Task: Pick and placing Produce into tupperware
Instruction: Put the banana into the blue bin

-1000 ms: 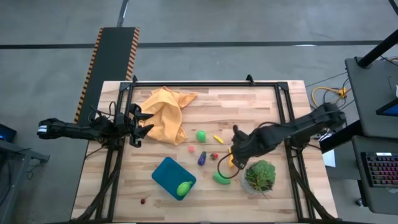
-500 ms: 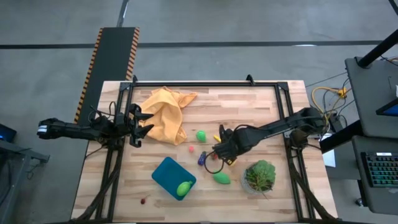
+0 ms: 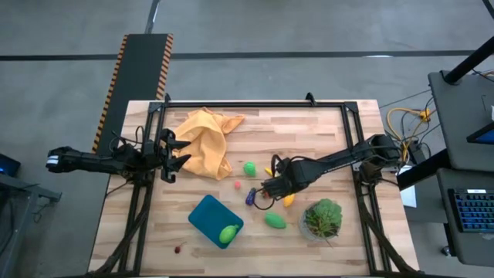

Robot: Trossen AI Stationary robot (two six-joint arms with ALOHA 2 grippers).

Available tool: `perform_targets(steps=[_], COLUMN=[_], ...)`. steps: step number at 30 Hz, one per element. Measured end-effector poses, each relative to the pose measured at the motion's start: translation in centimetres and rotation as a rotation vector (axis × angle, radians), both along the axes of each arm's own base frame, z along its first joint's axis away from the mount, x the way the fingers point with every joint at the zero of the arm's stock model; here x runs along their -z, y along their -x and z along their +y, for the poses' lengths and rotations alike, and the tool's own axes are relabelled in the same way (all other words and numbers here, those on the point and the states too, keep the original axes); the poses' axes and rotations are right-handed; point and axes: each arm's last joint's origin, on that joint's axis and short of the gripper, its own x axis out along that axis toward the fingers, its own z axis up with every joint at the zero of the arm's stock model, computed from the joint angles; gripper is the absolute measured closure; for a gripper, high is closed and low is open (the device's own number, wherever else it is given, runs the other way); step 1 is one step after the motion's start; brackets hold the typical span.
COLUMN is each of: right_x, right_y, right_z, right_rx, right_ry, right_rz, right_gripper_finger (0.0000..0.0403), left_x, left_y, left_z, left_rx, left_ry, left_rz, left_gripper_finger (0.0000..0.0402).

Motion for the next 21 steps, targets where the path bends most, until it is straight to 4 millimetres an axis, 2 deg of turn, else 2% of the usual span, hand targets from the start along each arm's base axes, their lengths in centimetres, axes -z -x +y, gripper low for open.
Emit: perform_targets(steps=[9, 21], right_x=[0.9, 4.4], right_y=[0.4, 1.1], right_z=[1.1, 1.7], right_rx=[0.077, 0.117], right_ry=[0.044, 0.021], right_rz=[-0.036, -0.09], right_gripper_finger=[0.0078, 0.0078], left_x=[0.0, 0.0], left_y=[0.0, 0.0], left_z=[0.0, 0.0], left_rx=[0.0, -0.008], left_ry=[0.0, -0.023], left_rz=[0.0, 0.002], left_gripper_finger=[0.0196, 0.0196])
